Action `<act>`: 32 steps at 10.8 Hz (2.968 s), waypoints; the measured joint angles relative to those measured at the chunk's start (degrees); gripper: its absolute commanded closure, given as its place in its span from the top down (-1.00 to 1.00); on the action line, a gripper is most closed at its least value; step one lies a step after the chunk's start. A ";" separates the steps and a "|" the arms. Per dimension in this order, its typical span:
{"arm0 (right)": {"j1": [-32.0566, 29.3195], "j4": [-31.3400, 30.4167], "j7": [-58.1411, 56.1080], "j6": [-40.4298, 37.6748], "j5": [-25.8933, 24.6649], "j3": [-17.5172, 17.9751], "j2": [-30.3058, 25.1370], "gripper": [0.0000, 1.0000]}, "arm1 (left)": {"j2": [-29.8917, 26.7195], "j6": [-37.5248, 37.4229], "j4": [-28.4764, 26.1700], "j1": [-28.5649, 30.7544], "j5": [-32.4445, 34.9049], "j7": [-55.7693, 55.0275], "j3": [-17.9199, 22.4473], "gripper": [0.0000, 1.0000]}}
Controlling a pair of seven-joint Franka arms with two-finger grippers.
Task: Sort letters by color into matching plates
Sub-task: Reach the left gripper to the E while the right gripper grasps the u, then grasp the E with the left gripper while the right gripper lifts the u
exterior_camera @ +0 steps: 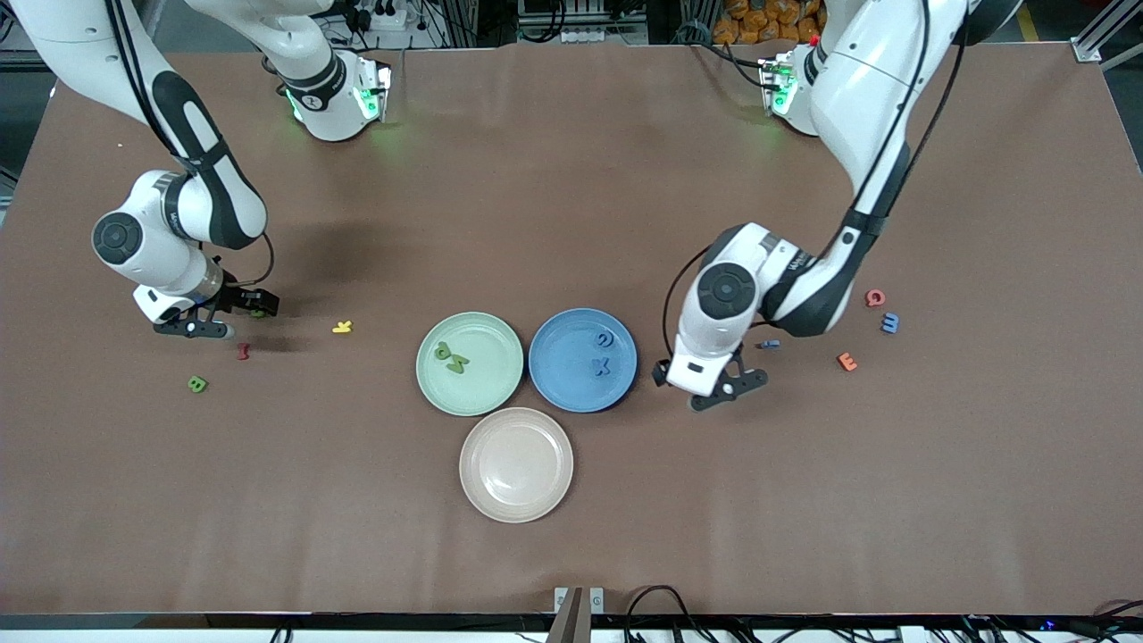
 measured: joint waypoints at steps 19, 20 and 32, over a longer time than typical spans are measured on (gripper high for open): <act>-2.08 -2.33 -2.00 3.79 0.00 1.77 0.27 0.13 | -1.31 -8.82 -1.65 13.84 -1.44 -23.72 -0.57 1.00; -2.08 -2.38 -2.00 3.79 0.00 1.82 0.25 0.08 | -1.78 -8.71 -2.72 14.09 -2.96 -24.65 -0.53 1.00; -2.51 -2.46 -2.00 3.81 0.00 1.87 -0.22 -0.42 | -21.15 7.34 -29.81 14.10 -10.00 -34.29 0.15 1.00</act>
